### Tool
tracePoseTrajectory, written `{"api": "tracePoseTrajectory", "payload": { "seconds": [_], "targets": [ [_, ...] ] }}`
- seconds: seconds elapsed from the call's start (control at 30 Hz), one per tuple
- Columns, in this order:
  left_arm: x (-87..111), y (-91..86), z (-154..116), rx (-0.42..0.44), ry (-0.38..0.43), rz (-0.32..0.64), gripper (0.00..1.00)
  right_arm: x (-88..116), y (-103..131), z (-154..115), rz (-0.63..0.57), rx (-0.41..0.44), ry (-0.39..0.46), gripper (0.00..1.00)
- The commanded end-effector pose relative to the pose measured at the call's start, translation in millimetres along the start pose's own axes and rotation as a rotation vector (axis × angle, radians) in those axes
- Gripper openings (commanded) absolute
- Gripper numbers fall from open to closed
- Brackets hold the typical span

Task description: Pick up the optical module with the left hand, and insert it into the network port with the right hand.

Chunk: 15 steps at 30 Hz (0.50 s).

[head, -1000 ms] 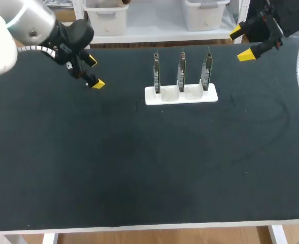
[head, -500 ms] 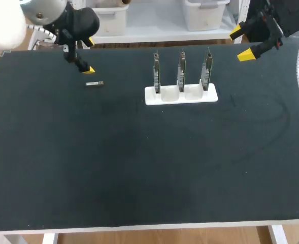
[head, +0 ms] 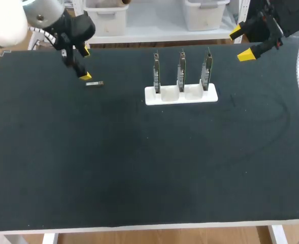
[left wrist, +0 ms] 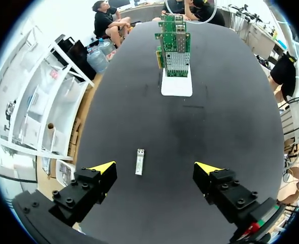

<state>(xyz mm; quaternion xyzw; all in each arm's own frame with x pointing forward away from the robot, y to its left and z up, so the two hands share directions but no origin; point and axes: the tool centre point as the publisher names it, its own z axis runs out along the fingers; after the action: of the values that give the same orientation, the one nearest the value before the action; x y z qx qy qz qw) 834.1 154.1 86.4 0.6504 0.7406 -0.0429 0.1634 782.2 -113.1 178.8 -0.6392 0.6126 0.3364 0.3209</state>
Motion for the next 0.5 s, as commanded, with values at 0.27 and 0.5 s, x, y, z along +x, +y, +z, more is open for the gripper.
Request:
{"api": "tracePoseTrajectory", "payload": {
  "seconds": [0.27, 0.5],
  "targets": [
    [15.0, -15.8, 23.9, -0.004, -0.006, -0.037, 1.00, -0.1, -0.2, 0.0, 0.000, 0.000, 0.000, 1.00],
    [11.8, -13.6, 20.9, 0.007, -0.028, -0.041, 1.00, -0.1, -0.2, 0.0, 0.000, 0.000, 0.000, 1.00]
  ]
}}
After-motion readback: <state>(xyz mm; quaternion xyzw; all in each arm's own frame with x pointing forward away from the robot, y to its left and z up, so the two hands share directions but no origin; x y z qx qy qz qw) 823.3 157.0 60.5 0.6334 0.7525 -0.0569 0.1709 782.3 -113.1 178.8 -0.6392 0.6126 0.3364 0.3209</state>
